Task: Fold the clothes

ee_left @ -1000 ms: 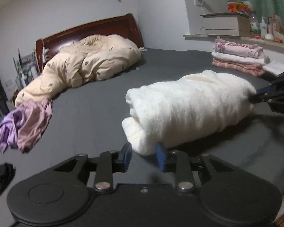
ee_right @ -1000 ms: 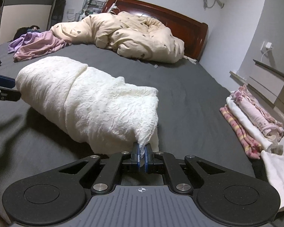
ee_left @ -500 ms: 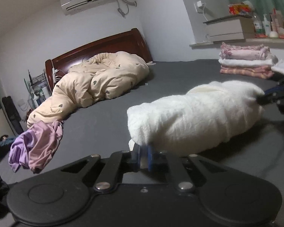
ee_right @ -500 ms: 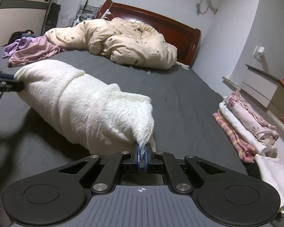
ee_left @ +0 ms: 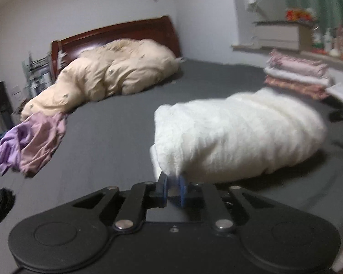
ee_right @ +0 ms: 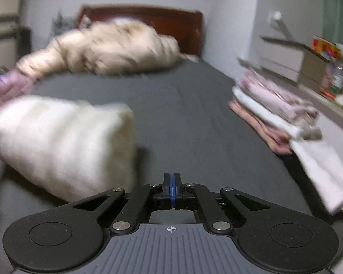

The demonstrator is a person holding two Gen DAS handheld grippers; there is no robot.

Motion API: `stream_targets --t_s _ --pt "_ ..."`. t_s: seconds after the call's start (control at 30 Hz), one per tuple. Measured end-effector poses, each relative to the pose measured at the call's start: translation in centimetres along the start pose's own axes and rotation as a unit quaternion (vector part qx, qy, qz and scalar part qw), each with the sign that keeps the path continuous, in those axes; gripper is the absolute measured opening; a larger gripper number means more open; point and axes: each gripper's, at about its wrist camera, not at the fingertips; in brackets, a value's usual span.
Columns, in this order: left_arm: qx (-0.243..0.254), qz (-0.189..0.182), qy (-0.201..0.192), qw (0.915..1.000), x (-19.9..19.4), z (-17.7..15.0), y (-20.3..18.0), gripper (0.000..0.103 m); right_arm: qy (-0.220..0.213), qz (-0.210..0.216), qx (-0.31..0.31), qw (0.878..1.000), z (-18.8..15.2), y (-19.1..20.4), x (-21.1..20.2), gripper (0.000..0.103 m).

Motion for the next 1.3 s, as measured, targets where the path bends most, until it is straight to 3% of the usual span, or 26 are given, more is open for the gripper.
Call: stream_targets --t_s 0.13,0.27,0.47,0.73,0.93,1.17,1.3 --pt "-0.038 -0.005 0.006 0.9992 -0.9 0.4 1.0 0.020 -0.004 0.049 -0.003 0.999 0.8 1.6 -1.2 0.001" --pt "-0.082 -0.019 -0.006 0.9964 -2.1 1.2 2.6 0.037 -0.006 0.089 -0.033 0.996 0.6 4.1 -1.4 0.001" --pt "-0.053 -0.011 0.014 0.9985 -0.4 3.5 2.9 0.043 -0.001 0.060 -0.041 0.997 1.0 5.5 0.2 0.001" --pt "-0.102 -0.057 0.052 0.9918 2.1 4.4 3.7 0.044 0.029 0.062 -0.053 0.996 2.2 4.3 2.2 0.002" --pt "-0.121 -0.065 0.060 0.9887 2.4 4.3 3.4 0.034 0.080 0.103 0.013 0.991 3.5 3.1 3.3 0.002" --pt "-0.159 -0.074 0.069 0.9821 1.7 4.1 4.3 0.033 0.174 0.148 0.077 0.971 5.5 0.0 4.6 0.003" --pt "-0.175 -0.083 0.066 0.9787 1.1 4.8 5.7 0.036 0.190 0.196 0.118 0.955 7.2 -1.8 4.5 0.003"
Point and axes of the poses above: each gripper's, at about its wrist camera, not at the fingertips, and x roughly the way its jaws point, y to its left, z to its top, and after that the axes turned 5 degrees about x, right-handed
